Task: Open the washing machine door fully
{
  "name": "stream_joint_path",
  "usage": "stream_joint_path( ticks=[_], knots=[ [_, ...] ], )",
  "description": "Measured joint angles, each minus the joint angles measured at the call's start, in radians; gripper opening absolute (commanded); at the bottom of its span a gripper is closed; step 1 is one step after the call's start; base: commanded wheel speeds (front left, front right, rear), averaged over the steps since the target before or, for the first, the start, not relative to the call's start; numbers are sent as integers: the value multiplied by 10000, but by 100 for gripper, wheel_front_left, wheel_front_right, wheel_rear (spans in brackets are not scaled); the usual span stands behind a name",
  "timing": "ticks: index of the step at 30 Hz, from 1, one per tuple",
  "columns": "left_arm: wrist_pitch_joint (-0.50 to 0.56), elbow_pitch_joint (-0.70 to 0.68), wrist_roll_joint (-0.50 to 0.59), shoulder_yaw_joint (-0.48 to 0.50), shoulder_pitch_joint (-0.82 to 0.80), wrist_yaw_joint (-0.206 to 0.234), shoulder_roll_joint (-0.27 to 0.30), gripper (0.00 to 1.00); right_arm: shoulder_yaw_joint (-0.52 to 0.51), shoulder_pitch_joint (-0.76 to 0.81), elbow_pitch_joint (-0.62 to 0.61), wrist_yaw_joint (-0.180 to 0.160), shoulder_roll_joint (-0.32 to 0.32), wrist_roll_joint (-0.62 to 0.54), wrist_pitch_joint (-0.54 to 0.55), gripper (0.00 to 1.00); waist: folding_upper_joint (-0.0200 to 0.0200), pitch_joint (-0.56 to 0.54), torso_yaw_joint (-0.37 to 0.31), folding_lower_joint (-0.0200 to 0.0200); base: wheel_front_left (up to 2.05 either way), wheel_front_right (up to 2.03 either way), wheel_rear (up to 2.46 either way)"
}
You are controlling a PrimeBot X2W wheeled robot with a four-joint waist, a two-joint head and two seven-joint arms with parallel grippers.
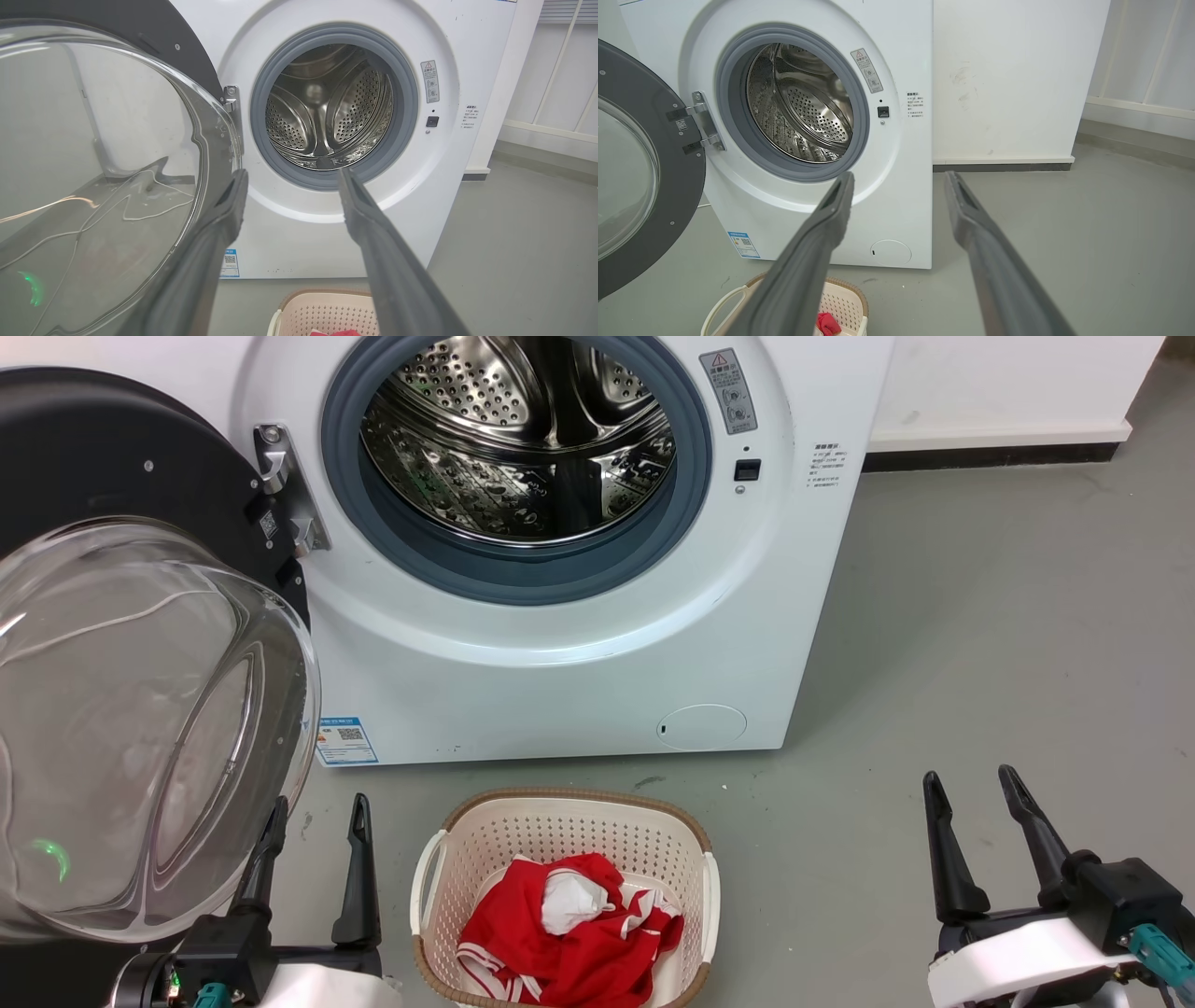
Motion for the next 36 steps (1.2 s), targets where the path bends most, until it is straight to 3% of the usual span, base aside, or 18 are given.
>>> stream_joint_path(
  ticks=[5, 6, 10, 36],
  knots=[
    [0, 33, -15, -2, -1, -36, -12, 100, -2, -16, 35, 0, 0, 54, -10, 100, 0, -21, 18, 0, 0, 0, 0],
    [2, 94, -13, -8, 12, -35, -19, 0, -6, 4, 94, 0, 0, 52, -6, 0, 0, -23, 20, 0, 0, 0, 0],
    [107, 485, -153, -6, 175, -36, -59, 0, 12, 221, 431, 0, 2, 184, 35, 0, 0, -22, 25, 0, 0, 0, 0],
    [1285, 1137, -4953, 234, -318, -257, -63, 0, -79, -107, 909, -2, -105, 5120, 844, 0, 1, -5, 115, 0, 0, 0, 0]
  ],
)
